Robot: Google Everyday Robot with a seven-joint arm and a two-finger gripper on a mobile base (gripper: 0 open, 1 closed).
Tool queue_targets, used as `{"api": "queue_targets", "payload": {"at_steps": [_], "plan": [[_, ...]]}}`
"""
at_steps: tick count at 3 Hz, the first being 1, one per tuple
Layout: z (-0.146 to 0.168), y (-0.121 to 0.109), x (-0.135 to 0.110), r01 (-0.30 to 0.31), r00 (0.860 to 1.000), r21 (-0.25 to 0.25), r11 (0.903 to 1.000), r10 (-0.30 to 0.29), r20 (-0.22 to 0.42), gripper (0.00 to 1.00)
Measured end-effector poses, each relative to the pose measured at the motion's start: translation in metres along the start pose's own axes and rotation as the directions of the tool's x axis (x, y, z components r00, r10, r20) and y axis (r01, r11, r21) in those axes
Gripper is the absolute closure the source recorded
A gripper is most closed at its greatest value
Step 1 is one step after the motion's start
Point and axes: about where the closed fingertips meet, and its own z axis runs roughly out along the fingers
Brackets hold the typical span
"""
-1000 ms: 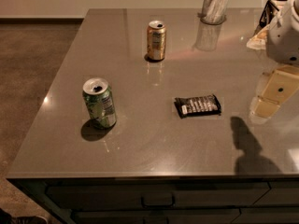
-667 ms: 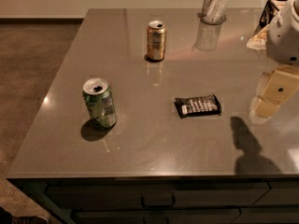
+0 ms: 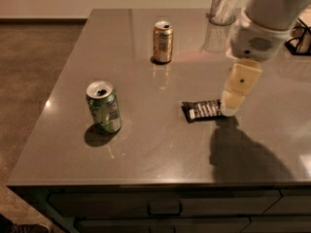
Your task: Move orange can near green can
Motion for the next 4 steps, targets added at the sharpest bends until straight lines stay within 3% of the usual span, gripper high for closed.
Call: {"api": "queue_targets", "payload": {"at_steps": [1,2,3,4], "plan": [[0.033,-0.028,-0.035,-0.103,0.995,-0.019,0.9945,0.103,0.014,0.0],[0.052,-0.06,-0.061,-0.223,0.971,-0.004,0.9749,0.222,0.091,0.0],[0.065,-0.093,-0.084,-0.341,0.922,0.01,0.94,0.332,0.201,0.0],[0.078,-0.128,-0.108,-0.417,0.875,0.048,0.9074,0.387,0.29,0.0]]}}
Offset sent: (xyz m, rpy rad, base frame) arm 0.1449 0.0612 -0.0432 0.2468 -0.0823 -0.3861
